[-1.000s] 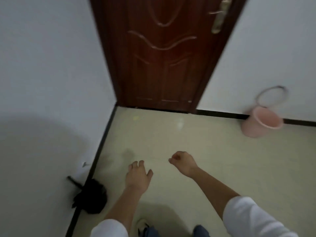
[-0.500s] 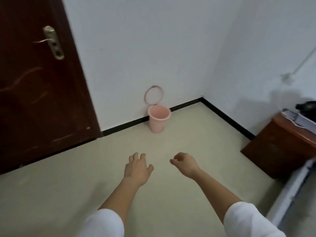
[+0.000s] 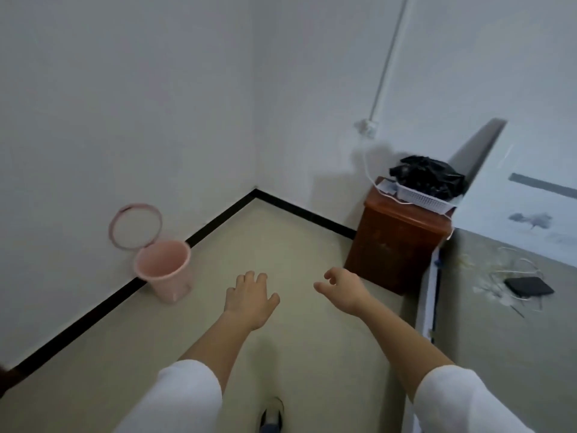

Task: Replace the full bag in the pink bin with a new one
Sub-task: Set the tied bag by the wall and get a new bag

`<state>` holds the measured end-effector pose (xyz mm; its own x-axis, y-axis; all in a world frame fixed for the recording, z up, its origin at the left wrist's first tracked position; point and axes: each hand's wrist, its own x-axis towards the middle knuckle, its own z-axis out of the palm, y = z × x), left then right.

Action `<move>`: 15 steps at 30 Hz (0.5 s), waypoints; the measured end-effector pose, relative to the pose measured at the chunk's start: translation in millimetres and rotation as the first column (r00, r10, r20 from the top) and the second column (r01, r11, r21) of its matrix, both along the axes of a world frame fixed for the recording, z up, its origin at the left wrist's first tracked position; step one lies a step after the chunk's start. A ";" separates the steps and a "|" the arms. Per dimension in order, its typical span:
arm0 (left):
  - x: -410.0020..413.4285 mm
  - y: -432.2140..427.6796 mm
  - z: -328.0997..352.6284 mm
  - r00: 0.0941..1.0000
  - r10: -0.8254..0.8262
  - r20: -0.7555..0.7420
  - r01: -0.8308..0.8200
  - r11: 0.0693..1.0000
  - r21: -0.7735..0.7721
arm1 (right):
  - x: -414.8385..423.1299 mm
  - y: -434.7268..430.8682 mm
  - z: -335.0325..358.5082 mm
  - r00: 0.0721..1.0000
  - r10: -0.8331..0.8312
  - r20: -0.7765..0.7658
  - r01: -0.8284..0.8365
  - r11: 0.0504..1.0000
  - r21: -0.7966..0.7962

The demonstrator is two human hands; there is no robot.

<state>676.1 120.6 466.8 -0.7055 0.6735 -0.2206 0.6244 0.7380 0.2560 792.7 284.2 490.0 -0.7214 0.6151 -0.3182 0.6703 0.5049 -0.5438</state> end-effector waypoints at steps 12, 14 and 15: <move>-137.4 328.7 27.2 0.964 -0.249 -0.088 0.253 0.967 0.030 | -102.4 285.1 8.5 0.985 -0.163 0.050 0.157 0.982 0.106; -141.6 385.6 29.5 0.954 -0.291 -0.078 0.295 0.954 0.057 | -106.7 333.5 8.8 0.980 -0.194 0.053 0.185 0.973 0.137; -142.4 414.1 29.1 0.948 -0.309 -0.073 0.314 0.947 0.073 | -107.7 359.0 7.6 0.975 -0.214 0.056 0.204 0.968 0.148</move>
<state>533.7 534.7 495.9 -0.4676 0.8759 -0.1189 0.8358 0.4818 0.2632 685.1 643.3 497.6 -0.5511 0.7918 -0.2633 0.8031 0.4176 -0.4251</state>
